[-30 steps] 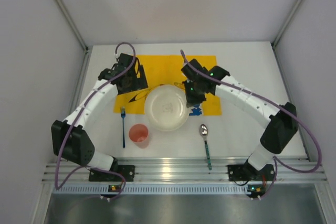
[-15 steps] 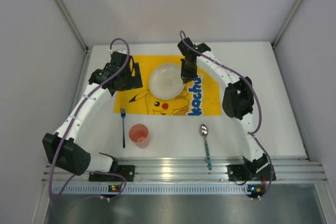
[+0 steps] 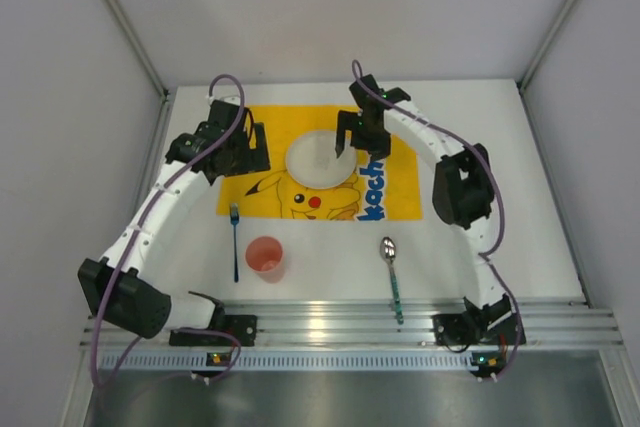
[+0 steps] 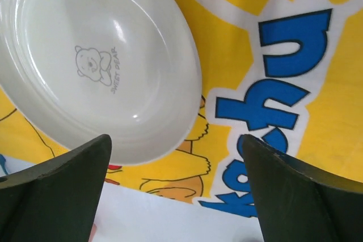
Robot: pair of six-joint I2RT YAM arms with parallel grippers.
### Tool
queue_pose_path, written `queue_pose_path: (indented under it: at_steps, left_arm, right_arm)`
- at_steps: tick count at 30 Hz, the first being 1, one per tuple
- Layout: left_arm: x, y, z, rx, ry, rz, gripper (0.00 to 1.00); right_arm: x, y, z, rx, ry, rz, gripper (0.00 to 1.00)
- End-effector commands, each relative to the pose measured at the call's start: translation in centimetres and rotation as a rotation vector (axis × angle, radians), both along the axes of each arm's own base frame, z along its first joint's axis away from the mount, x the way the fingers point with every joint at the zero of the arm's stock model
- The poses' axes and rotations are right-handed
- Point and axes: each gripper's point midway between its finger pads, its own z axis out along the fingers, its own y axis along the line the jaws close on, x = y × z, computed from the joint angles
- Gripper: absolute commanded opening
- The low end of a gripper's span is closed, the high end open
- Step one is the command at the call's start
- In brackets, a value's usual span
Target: Set the dinner table for one person
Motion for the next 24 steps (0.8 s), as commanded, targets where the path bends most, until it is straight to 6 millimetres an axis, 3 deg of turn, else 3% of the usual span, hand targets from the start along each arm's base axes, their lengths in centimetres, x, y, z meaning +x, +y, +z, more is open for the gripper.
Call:
queue_pose_path:
  at_steps: [1,2,3,5,6,8,9,11,12,15,17,18,24]
  left_arm:
    - [1.0,-0.9,0.5,-0.021,-0.017,-0.028,0.99]
    - [1.1,-1.1,0.4,-0.022,-0.015,-0.030,0.99]
    - [1.3,-1.2,0.3,-0.027,-0.018,-0.029,0.99]
    - [1.9,-1.5,0.0,-0.027,-0.017,-0.032,0.99]
    - [2.1,-1.6,-0.1,-0.026,-0.015,-0.034,0.99]
    - [2.9,-1.8,-0.2,-0.018,-0.013,-0.036,0.99]
    - [3.5,-1.6,0.5,-0.004,-0.033,-0.033,0.99]
    - [4.4,-1.2,0.6,0.033,-0.033,-0.017,0.99]
    - [5.1,-0.9,2.1,0.052,-0.067,-0.002,0.99]
    - [6.0,3.1,4.8,0.201,-0.129,0.202,0.99]
    - [6.0,5.6,6.2,0.264,-0.174,0.316,0.99]
    - [6.4,6.5,6.7,0.246,-0.184,0.335,0.99]
    - [5.3,6.3,4.8,0.143,-0.123,0.328,0.98]
  right_arm:
    - [-1.7,-1.4,11.4,0.022,-0.293,0.052,0.99]
    - [-2.9,-1.3,12.5,0.031,-0.328,0.089,1.00]
    - [-4.3,0.7,14.1,0.109,-0.375,0.154,1.00]
    - [-8.5,1.5,15.2,0.195,-0.376,0.246,1.00]
    - [-11.1,3.4,15.6,0.284,-0.347,0.328,1.00]
    - [-14.9,4.2,14.3,0.347,-0.268,0.402,0.98]
    - [-17.7,6.0,14.4,0.412,-0.230,0.491,0.98]
    - [-20.9,6.9,12.1,0.420,-0.157,0.569,0.98]
    - [-23.4,8.2,11.2,0.428,-0.115,0.642,0.97]
    - [-27.4,10.3,8.9,0.407,-0.048,0.766,0.97]
    - [-28.3,11.6,8.5,0.394,-0.046,0.802,0.96]
    - [-28.8,12.3,7.3,0.363,-0.032,0.814,0.96]
    - [-29.2,15.2,6.4,0.333,-0.010,0.854,0.93]
